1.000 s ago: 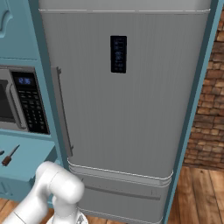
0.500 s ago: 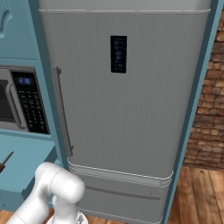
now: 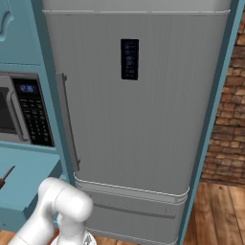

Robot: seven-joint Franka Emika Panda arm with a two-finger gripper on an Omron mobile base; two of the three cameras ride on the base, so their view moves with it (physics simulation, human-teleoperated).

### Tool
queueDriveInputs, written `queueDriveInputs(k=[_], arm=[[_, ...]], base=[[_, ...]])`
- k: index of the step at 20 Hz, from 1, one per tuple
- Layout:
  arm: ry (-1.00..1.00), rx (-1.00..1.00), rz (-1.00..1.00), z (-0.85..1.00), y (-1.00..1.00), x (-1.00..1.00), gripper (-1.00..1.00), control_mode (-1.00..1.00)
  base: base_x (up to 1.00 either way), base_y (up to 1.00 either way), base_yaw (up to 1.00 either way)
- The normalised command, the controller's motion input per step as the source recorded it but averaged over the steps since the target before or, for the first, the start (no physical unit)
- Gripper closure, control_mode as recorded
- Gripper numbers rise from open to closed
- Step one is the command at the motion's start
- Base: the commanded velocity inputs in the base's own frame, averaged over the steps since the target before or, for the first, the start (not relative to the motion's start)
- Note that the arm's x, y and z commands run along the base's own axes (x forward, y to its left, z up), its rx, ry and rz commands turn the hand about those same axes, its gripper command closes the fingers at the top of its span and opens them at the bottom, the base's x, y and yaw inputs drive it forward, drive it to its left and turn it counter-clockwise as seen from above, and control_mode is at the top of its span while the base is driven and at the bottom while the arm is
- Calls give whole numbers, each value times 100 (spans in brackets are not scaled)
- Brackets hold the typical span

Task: Open the drawer on the left and place the cutting tools on the cutting board.

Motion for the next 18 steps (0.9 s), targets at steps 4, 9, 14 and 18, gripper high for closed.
queueDriveInputs(k=[4, 9, 14, 18], arm=[[-1, 0, 0, 7, 0, -67, -100, -100], [0, 0, 0, 21, 0, -81, -100, -100], [-5, 0, 0, 43, 0, -75, -100, -100], [-7, 0, 0, 64, 0, -45, -100, -100]], base=[[0, 0, 0], [0, 0, 0], [0, 0, 0], [0, 0, 0]])
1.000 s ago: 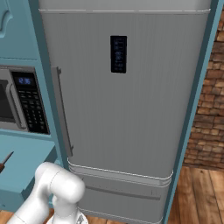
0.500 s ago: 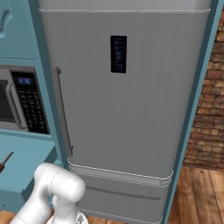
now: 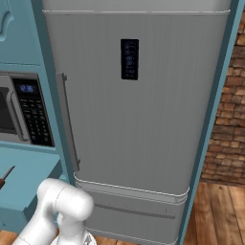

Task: Open the drawer on the left and place the cutting tools on the cutting board.

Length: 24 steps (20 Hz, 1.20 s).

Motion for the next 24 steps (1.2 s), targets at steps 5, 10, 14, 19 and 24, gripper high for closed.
queueDriveInputs(k=[5, 10, 14, 19, 24], arm=[[-5, 0, 0, 70, -5, -25, -100, -100], [-2, 0, 0, 68, -18, -6, -100, -100], [0, 0, 0, 58, -27, 0, -100, -100], [0, 0, 0, 56, -35, 7, -100, -100], [0, 0, 0, 56, -37, 12, -100, -100]], base=[[0, 0, 0], [0, 0, 0], [0, 0, 0], [0, 0, 0], [0, 0, 0]])
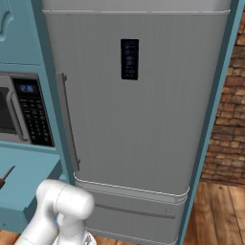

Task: Open the drawer on the left and place the cutting tools on the cutting board.

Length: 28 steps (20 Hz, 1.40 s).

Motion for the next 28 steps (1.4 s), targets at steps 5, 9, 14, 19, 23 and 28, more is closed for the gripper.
queueDriveInputs(k=[5, 9, 14, 19, 23, 28], arm=[[0, 0, 0, 58, -32, 17, -100, -100], [0, 0, 0, 51, -38, 10, -100, -100], [-1, 6, -1, 33, -44, 6, -100, -100], [0, 14, -1, 15, -57, 28, -100, -100], [2, 14, 0, 22, -61, 38, -100, -100], [12, 14, 0, 27, -57, 54, -100, -100]], base=[[0, 0, 0], [0, 0, 0], [0, 0, 0], [0, 0, 0], [0, 0, 0], [0, 0, 0]])
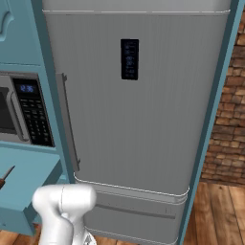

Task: Open the drawer on the left and place the cutting tools on the cutting board.

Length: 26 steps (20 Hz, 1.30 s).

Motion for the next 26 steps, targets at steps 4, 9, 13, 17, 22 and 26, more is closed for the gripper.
queueDriveInputs(k=[4, 9, 13, 17, 22, 26], arm=[[9, 19, 0, 6, -52, 66, -100, -100], [17, 32, 0, 0, -43, 84, -100, -100], [37, 37, 0, 0, -30, 96, -100, -100], [52, 39, 0, 0, -16, 85, -100, -100], [66, 35, 0, -7, -2, 66, -100, -100], [72, 24, 0, -16, 0, 34, -100, -100]], base=[[0, 0, 0], [0, 0, 0], [0, 0, 0], [0, 0, 0], [0, 0, 0], [0, 0, 0]])
